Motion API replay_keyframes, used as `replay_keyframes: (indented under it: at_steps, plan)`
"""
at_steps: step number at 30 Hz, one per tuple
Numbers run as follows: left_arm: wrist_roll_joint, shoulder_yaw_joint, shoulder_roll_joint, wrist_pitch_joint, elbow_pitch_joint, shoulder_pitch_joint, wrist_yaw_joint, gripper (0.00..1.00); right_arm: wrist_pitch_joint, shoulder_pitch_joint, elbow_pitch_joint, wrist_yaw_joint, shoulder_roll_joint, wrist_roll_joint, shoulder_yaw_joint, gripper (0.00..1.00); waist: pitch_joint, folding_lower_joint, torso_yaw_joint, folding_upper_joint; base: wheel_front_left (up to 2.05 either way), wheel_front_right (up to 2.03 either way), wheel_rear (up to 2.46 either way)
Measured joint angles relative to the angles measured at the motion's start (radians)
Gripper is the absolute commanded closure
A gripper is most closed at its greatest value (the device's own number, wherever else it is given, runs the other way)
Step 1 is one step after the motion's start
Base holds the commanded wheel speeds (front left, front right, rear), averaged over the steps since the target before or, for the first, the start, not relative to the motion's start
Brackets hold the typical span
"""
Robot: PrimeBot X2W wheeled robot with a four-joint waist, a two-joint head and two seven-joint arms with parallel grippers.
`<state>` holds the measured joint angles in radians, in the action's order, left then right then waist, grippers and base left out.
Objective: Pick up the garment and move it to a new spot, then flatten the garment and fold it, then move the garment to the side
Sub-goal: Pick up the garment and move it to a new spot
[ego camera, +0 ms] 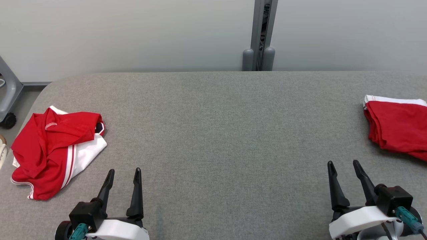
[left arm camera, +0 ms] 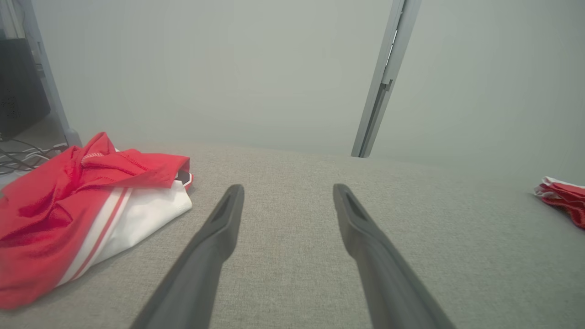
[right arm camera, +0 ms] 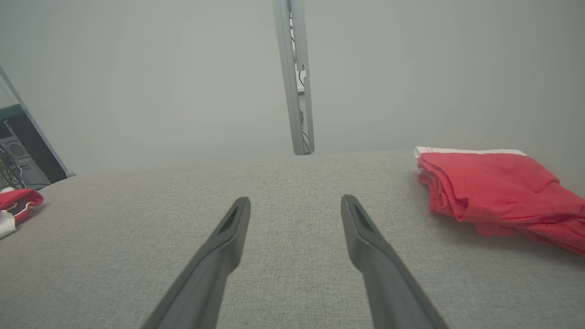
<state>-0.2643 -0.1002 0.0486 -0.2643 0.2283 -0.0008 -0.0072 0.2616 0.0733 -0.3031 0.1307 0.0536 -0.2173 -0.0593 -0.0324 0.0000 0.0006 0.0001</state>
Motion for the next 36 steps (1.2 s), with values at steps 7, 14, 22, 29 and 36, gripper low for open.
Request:
replay_keyframes:
  at_steps: [7,14,22,29,36]
  plan:
    - [0.0,-0.008,0.0,0.0,0.001,0.0,-0.001,0.0,0.0,0.0,0.001,0.0,-0.001,-0.002,-0.013,0.0,-0.001,0.0,0.03,0.0,0.0,0.0,0.0]
    - [0.0,-0.013,0.0,0.0,0.002,-0.001,0.0,0.0,0.0,-0.007,0.001,0.0,0.0,-0.003,-0.043,0.0,-0.004,0.0,0.12,0.0,0.0,0.0,0.0]
    - [0.018,0.011,0.001,0.0,0.009,0.026,-0.005,0.0,0.0,-0.021,-0.004,0.0,-0.001,-0.015,-0.07,0.0,0.005,0.0,0.266,0.0,0.0,0.0,0.0]
    - [0.039,0.035,0.0,0.0,0.01,0.051,-0.016,0.0,0.0,-0.032,-0.01,0.0,-0.003,-0.028,-0.096,0.0,0.028,0.0,0.395,0.0,0.0,0.0,0.0]
    - [0.051,0.051,0.001,0.0,0.001,0.077,-0.024,0.0,0.0,-0.035,-0.016,0.0,-0.004,-0.035,-0.127,0.0,0.051,0.0,0.491,0.0,0.0,0.0,0.0]
